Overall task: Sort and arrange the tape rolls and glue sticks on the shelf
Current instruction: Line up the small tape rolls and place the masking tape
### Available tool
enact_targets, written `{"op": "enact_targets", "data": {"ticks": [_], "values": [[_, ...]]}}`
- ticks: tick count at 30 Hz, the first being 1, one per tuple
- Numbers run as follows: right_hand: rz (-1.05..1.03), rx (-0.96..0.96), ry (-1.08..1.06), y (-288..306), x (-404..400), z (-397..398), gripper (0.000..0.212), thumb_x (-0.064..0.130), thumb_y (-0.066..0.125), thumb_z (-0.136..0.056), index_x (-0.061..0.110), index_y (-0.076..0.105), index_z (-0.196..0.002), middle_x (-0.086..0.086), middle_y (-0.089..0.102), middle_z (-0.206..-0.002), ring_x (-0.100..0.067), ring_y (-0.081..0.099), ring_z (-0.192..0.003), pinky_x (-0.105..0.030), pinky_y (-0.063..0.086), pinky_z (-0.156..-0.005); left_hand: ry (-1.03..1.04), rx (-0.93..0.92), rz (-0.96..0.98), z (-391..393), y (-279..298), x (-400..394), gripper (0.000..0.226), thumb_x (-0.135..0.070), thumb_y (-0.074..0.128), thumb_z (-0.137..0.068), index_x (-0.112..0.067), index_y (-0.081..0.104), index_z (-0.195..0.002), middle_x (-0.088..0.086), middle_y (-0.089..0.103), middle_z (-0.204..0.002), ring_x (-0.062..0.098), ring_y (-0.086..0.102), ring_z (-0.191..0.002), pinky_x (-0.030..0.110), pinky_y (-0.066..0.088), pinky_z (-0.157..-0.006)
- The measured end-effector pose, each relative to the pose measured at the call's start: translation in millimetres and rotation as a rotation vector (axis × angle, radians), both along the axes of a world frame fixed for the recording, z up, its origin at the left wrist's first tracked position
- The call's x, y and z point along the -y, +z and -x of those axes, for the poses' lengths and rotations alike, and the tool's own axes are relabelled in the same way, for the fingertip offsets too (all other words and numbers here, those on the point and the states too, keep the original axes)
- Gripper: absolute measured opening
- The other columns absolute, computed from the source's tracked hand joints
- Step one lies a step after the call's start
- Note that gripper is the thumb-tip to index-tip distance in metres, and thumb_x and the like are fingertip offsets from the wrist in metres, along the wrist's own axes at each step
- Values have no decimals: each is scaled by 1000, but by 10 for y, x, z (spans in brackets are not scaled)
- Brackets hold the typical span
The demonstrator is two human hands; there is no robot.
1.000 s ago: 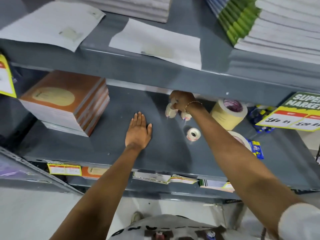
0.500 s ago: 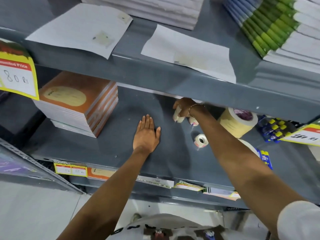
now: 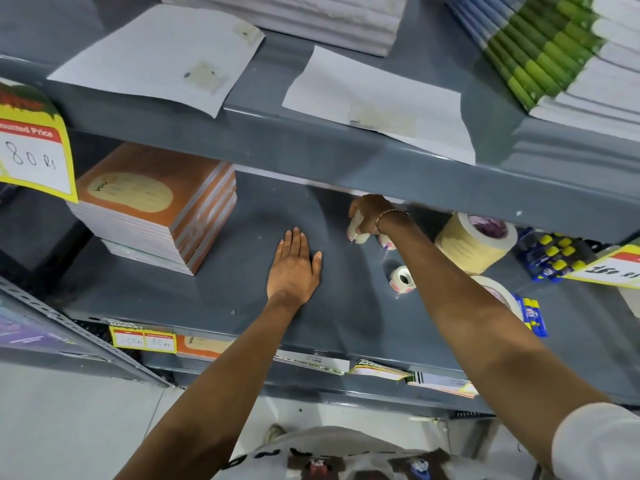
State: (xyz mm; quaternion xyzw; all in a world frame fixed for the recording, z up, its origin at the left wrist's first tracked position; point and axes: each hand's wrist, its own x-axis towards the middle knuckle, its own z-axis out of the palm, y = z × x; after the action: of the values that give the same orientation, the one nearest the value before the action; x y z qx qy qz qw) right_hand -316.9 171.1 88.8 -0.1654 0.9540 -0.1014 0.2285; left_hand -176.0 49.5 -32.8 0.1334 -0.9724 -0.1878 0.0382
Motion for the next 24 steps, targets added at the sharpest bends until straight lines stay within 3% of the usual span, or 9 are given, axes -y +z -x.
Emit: {"op": "enact_targets", "data": {"ticks": [2,7,13,17,24], "values": [[2,0,13,27,26,-48,51,11,72,-70,22,57,-117,-1,56,-97,-39,61,-109,-43,55,-88,1,-2,1,-2,2,3,65,-43,13,-100,-3,8,-150,11,7,-161,20,1,-149,30,-3,-120],[-5,-35,32,-117,2,49,51,15,70,-62,29,59,-110,8,52,-82,-37,65,-102,-39,57,-76,-2,-4,-2,2,2,10,64,-43,13,-100,-3,8,-150,11,7,-161,20,2,-149,30,-3,-121],[-3,-75,50,-130,15,28,51,16,70,-64,27,59,-113,2,54,-95,-35,63,-104,-38,55,-80,-2,-1,6,5,-8,10,65,-44,12,-100,-2,9,-150,11,8,-161,21,2,-149,30,-3,-120],[-3,-113,56,-135,34,20,52,17,69,-66,25,57,-116,-10,61,-118,-35,61,-106,-38,54,-83,0,-2,11,1,-11,10,66,-45,11,-99,-3,8,-150,11,8,-161,20,2,-149,29,-4,-119],[-86,-85,82,-134,47,32,59,21,73,-64,30,55,-119,-9,57,-126,-33,60,-109,-36,53,-81,-4,12,19,5,-7,15,66,-45,12,-99,-3,7,-150,11,7,-161,21,1,-149,30,-3,-120]]}}
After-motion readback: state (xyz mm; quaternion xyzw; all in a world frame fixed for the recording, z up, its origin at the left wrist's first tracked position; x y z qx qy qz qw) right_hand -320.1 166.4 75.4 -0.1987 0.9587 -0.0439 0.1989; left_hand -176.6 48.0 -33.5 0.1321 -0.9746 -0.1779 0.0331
